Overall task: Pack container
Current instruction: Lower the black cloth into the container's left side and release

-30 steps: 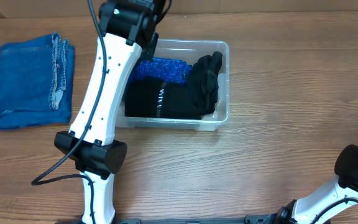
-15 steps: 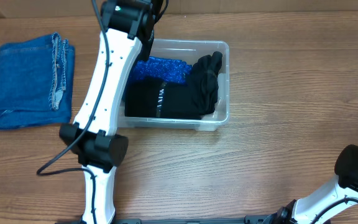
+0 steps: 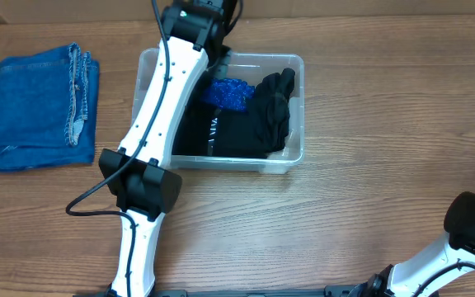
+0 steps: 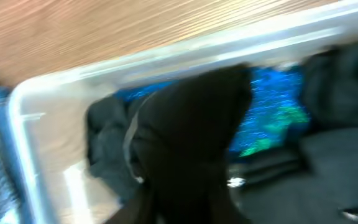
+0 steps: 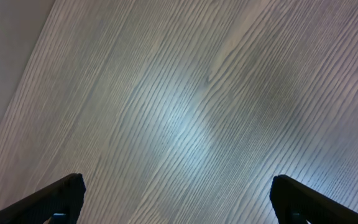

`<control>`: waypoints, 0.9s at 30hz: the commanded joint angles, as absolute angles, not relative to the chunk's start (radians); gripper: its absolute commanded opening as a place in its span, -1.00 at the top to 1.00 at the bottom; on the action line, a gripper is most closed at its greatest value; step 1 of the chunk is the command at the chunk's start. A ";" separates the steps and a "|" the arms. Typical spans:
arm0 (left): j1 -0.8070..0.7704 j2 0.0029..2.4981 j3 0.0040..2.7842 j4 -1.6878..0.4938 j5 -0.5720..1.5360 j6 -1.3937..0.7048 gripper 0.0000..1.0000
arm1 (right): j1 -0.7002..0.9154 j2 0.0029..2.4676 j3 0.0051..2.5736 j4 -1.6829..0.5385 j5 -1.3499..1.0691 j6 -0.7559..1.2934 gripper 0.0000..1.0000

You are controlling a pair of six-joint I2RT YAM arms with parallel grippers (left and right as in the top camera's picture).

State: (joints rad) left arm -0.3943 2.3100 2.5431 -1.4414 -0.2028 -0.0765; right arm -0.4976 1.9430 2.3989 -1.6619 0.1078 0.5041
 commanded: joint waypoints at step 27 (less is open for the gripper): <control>-0.331 2.368 2.288 -1.384 -0.216 -0.293 0.92 | -0.500 1.938 2.409 -1.658 0.111 0.504 -1.00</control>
State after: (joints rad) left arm -0.3653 2.3520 2.3734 -1.4296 -0.1963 -0.2523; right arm -0.4976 1.9430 2.3989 -1.6615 0.1078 0.5041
